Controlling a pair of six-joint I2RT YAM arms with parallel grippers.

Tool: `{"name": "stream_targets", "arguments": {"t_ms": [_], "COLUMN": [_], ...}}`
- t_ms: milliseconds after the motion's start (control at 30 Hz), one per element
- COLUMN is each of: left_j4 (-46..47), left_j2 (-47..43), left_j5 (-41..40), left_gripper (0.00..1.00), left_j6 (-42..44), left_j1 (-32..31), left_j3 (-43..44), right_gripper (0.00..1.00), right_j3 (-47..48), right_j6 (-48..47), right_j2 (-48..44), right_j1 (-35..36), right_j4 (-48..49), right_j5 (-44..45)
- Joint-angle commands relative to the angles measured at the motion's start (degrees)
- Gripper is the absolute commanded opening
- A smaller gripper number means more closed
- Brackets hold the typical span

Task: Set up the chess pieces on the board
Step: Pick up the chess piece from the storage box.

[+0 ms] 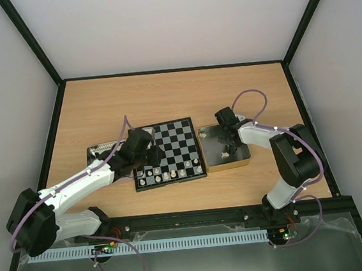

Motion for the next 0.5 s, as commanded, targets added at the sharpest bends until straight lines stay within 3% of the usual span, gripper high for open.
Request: {"name": "stream_targets", "arguments": {"t_ms": [0,200,467], "left_j4": [0.9,0.8,4.9], "left_j2": [0.2,-0.8,-3.7], "left_j5": [0.3,1.1,12.6], "left_gripper": [0.38,0.41,0.51], "left_j6": [0.1,-0.5,-3.8], "left_j1": [0.2,0.4,4.3], "left_j3": [-0.5,0.8,5.2], "right_gripper": [0.10,0.09,0.10], "right_j3": [-1.3,-2.8,-7.2], "right_j6": [1.0,-1.7,-11.7], "right_j2": [-0.4,-6.9,-24.7], "right_j1": [0.5,0.9,3.0], "right_j4": [-3.1,1.8,15.0], "right_j5": [0.1,-1.8,-21.7]}}
